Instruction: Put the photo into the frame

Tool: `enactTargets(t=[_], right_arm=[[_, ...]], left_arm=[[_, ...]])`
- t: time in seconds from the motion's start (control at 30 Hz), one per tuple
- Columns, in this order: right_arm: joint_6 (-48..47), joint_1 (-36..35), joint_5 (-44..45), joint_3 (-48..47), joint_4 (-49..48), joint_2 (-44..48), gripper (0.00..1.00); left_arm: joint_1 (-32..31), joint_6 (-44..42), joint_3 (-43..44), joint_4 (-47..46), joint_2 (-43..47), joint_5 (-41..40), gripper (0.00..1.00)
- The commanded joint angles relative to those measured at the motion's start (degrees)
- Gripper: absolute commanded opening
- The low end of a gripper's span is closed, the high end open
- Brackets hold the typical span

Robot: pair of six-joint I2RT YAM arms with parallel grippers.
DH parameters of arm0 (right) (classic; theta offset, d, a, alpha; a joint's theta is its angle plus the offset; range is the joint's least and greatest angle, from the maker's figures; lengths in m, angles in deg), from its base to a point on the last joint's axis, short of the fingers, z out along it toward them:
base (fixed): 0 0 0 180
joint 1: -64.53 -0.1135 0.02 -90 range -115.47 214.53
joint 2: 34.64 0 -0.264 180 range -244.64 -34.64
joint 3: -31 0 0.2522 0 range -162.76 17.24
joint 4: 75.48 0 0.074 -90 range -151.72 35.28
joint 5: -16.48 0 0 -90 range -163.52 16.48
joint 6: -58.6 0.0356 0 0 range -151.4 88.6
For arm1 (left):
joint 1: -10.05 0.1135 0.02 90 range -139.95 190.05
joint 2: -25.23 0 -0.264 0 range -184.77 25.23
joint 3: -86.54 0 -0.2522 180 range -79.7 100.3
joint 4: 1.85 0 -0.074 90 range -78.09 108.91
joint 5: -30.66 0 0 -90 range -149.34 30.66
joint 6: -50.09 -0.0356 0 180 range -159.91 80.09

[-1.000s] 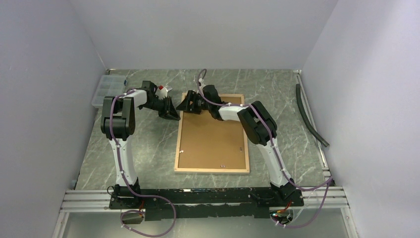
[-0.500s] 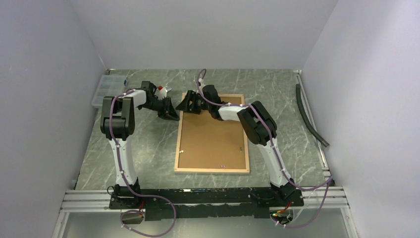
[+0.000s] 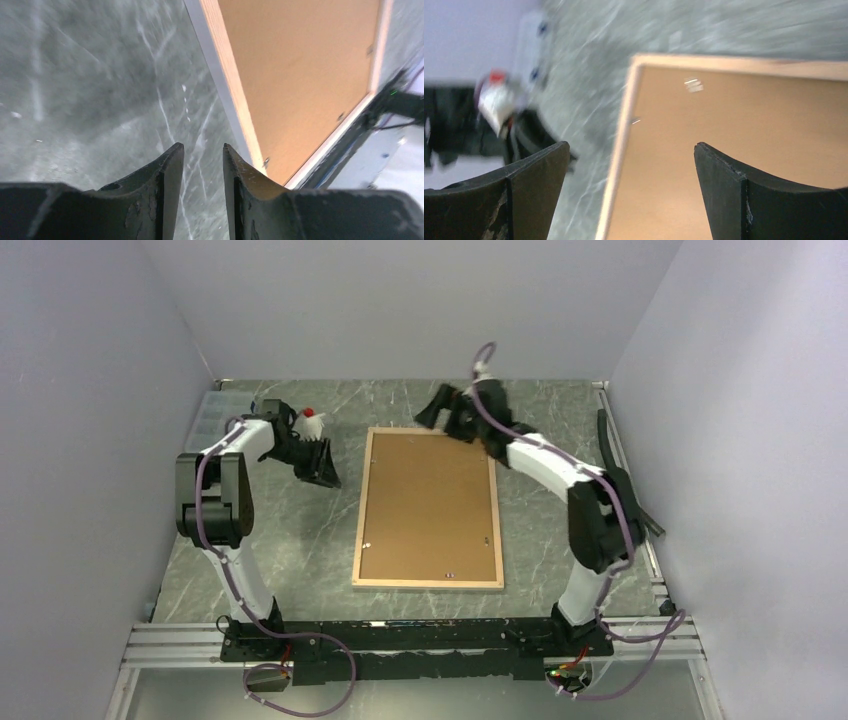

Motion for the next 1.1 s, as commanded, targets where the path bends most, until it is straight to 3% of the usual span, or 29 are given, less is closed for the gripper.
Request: enactTargets(t=[0.0, 0.23, 0.73, 0.87, 1.07], right_arm=[[-1.65, 9.39, 15.98, 5.01, 13.41, 6.86, 1.0], [-1.14, 16.46, 19.09, 7.52, 18.11, 6.17, 1.0], [-1.22, 13.46, 9.79, -4.39, 17.79, -11.54, 1.0], [-1.07, 9.77, 7.29, -14.21, 20.55, -17.71, 1.0], [-1.19, 1.63, -0.05, -41.3, 26.9, -32.86, 1.0]], left_arm=[[-6.37, -8.63, -6.15, 0.0, 3.36, -9.92, 0.39], [-11.88, -12.27, -11.55, -2.87, 5.98, -17.57, 0.35], [-16.74, -15.74, -16.64, -1.95, 9.34, -18.03, 0.29], [-17.63, -15.21, -16.72, -1.62, 9.07, -16.79, 0.27], [-21.72, -12.29, -14.62, -1.76, 7.83, -14.91, 0.27]])
